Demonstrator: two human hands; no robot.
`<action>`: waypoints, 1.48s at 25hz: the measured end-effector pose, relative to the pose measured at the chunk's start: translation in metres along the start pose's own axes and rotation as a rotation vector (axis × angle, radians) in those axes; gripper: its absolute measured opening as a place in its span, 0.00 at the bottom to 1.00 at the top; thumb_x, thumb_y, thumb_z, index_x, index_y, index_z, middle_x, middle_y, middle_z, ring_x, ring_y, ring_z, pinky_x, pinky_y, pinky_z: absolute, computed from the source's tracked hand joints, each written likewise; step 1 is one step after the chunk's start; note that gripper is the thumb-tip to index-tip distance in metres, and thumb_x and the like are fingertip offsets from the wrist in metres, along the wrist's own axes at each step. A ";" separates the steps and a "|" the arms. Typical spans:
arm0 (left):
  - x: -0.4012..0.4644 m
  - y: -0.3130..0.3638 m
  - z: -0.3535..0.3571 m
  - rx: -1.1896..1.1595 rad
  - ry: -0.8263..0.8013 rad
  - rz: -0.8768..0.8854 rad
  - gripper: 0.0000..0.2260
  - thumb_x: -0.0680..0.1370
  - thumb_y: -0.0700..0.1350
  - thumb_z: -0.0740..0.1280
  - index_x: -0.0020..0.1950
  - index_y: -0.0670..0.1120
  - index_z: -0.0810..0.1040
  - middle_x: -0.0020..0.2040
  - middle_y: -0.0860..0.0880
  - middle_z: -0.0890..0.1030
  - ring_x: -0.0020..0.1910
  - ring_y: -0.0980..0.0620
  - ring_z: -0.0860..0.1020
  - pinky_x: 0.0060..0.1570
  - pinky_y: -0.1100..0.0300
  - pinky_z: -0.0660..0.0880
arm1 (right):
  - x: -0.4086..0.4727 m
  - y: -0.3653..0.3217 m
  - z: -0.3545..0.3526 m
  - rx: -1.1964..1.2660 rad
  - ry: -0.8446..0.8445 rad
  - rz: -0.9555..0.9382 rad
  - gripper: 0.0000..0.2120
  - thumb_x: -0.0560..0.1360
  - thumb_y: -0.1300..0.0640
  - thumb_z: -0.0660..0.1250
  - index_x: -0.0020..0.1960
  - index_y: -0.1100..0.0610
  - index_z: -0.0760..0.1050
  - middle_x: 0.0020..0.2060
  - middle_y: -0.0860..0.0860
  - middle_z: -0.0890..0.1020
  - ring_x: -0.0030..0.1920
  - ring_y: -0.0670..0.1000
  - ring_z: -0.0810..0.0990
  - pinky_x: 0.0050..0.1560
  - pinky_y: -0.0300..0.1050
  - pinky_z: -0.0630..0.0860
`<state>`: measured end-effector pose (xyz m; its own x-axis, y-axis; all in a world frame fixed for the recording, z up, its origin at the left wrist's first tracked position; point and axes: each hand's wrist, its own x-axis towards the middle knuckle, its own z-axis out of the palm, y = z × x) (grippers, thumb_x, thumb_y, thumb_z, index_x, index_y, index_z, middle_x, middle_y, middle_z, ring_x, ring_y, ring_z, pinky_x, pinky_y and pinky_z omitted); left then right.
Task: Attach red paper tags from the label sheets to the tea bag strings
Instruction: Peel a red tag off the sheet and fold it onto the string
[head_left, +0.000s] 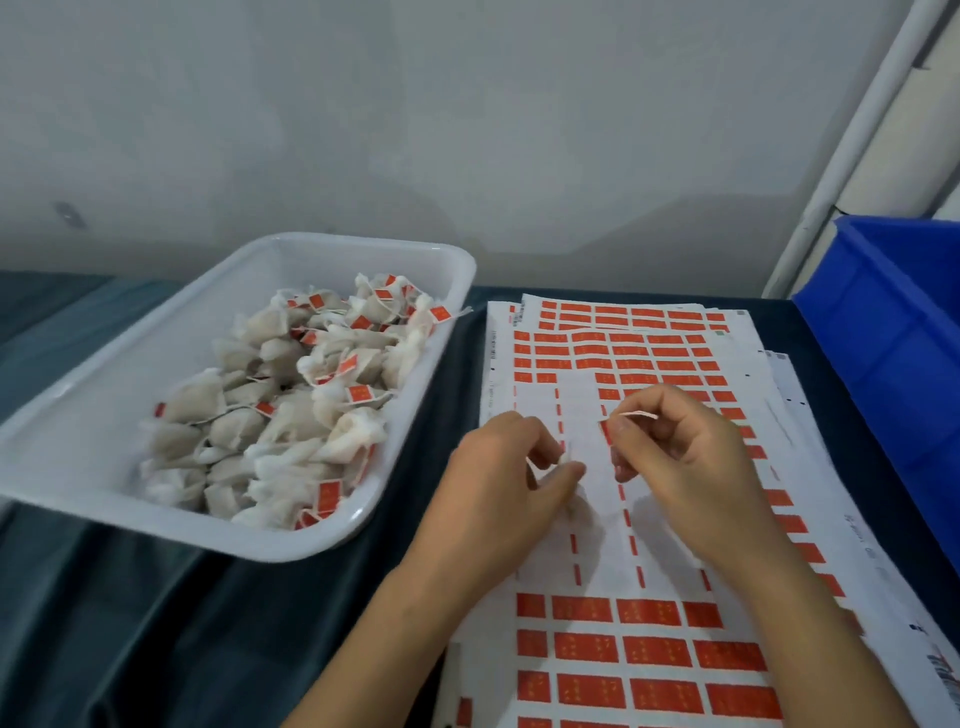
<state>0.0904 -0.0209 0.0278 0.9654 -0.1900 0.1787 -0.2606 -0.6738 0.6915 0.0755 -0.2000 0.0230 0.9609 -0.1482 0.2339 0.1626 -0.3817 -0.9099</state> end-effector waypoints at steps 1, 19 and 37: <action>-0.004 0.002 -0.011 -0.024 0.039 0.032 0.07 0.79 0.58 0.71 0.45 0.59 0.77 0.46 0.63 0.77 0.47 0.69 0.78 0.36 0.73 0.76 | 0.000 -0.008 0.007 0.000 -0.057 -0.011 0.04 0.81 0.56 0.70 0.49 0.47 0.78 0.40 0.41 0.84 0.43 0.43 0.85 0.41 0.31 0.80; -0.004 -0.056 -0.147 0.491 0.400 -0.031 0.08 0.80 0.51 0.68 0.54 0.51 0.84 0.48 0.54 0.82 0.45 0.52 0.78 0.40 0.56 0.70 | 0.058 -0.124 0.146 -0.123 -0.377 -0.244 0.10 0.82 0.57 0.63 0.58 0.50 0.82 0.46 0.43 0.83 0.44 0.41 0.82 0.44 0.34 0.75; 0.031 0.042 0.089 0.212 -0.152 0.229 0.17 0.83 0.56 0.63 0.72 0.59 0.73 0.66 0.57 0.80 0.59 0.55 0.79 0.58 0.62 0.74 | 0.021 -0.029 -0.045 -0.688 -0.247 0.340 0.10 0.82 0.55 0.64 0.63 0.50 0.73 0.55 0.49 0.80 0.51 0.49 0.80 0.49 0.42 0.76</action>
<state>0.1080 -0.1185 -0.0002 0.8732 -0.4468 0.1946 -0.4818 -0.7321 0.4816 0.0808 -0.2329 0.0696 0.9677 -0.1823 -0.1740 -0.2452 -0.8402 -0.4837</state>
